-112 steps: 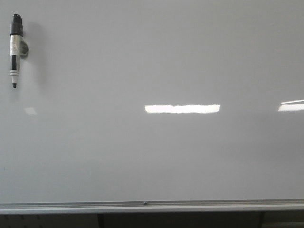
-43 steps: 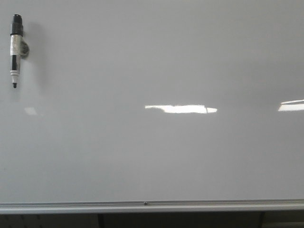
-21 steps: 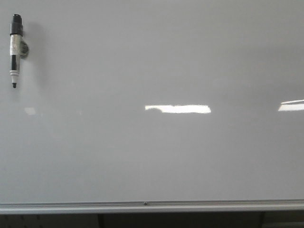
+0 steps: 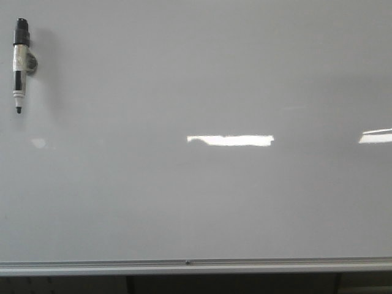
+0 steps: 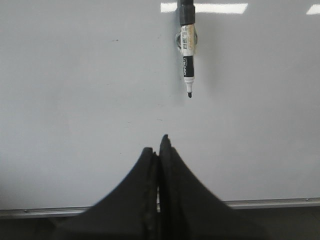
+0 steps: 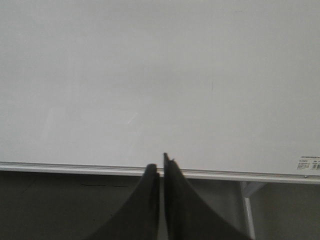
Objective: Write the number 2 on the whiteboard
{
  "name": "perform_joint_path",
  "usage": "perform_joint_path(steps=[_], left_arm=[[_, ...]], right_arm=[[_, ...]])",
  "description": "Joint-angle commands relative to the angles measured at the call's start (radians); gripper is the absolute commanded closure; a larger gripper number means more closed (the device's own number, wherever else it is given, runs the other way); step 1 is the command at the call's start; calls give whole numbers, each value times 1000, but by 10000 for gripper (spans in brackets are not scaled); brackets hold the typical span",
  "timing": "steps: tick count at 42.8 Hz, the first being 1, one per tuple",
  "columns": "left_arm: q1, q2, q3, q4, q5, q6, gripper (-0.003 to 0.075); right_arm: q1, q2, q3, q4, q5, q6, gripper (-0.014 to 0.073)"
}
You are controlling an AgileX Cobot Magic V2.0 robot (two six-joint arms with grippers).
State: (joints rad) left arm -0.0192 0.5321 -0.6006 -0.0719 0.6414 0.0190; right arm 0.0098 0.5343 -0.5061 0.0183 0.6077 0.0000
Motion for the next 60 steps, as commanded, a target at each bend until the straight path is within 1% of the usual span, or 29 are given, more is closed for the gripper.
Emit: perform_joint_path(steps=[1, 2, 6, 8, 11, 13, 18, 22, 27, 37, 48, 54, 60], left_arm=[[-3, 32, -35, 9, -62, -3, 661], [-3, 35, -35, 17, -62, -3, 618], [-3, 61, -35, 46, -62, -3, 448], [-3, 76, -35, 54, -64, -3, 335], [-3, 101, -35, 54, -76, -3, 212], [-3, 119, -35, 54, -85, -3, 176], [-3, 170, -35, 23, -96, -3, 176], [-7, 217, -35, -2, -130, -3, 176], [-49, 278, -39, -2, -188, -1, 176], [-128, 422, -39, 0, -359, -1, 176], [-135, 581, -41, -28, -607, -1, 176], [-135, 657, -75, -28, -659, -1, 176], [-135, 744, -133, -26, -668, -1, 176]], right_arm=[[-4, 8, -25, 0, -65, -18, 362], [-4, 8, -25, 0, -65, -23, 288], [-4, 8, -25, 0, -66, -24, 77], [-4, 8, -25, 0, -66, -24, 16], [-4, 8, -25, 0, -66, -24, -30], [-4, 8, -24, 0, -66, -24, -29], [-4, 8, -24, 0, -66, -24, -29], [-4, 8, -23, 0, -66, -24, -29], [-4, 8, -21, 0, -66, -24, -29], [-4, 8, -20, 0, -66, -24, -29], [-4, 8, -20, 0, -68, -24, -29], [-4, 8, -20, 0, -74, -24, -29], [-4, 8, -20, 0, -74, -24, -29]])
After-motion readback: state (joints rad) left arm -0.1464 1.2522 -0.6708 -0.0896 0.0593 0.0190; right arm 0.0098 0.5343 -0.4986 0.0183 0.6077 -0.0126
